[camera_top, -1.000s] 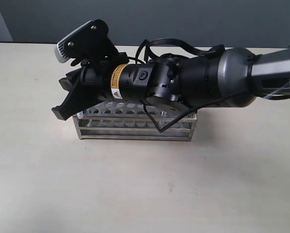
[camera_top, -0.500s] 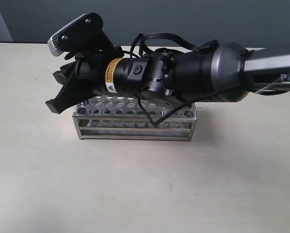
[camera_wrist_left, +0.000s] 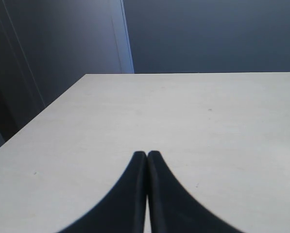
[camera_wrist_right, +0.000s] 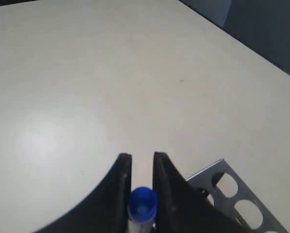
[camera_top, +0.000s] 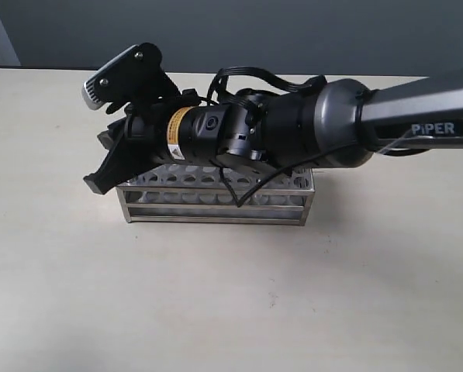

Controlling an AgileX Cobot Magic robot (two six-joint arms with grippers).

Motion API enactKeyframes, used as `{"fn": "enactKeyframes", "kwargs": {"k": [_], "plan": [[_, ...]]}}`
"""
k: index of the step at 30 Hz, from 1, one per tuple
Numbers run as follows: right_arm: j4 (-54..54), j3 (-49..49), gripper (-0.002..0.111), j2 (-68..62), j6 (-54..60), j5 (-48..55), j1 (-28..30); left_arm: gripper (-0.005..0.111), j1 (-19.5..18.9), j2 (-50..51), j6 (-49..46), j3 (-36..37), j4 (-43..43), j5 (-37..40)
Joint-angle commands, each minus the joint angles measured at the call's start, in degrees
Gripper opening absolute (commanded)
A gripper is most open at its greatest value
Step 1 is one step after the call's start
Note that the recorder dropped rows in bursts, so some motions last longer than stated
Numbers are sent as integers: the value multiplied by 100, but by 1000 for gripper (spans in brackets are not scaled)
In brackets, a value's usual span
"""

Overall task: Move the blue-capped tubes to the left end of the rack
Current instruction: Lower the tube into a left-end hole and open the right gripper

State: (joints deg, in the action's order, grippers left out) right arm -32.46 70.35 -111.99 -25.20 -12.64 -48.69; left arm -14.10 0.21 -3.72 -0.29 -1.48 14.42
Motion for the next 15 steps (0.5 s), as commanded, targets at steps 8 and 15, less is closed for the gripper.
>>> {"fn": "enactKeyframes", "kwargs": {"k": [8, 15], "plan": [[-2, 21, 39, -257, 31, -227, 1, 0, -6, -21, 21, 29, -20, -67], [-40, 21, 43, 1000, 163, 668, 460, 0, -6, -21, 21, 29, -20, -67]]}}
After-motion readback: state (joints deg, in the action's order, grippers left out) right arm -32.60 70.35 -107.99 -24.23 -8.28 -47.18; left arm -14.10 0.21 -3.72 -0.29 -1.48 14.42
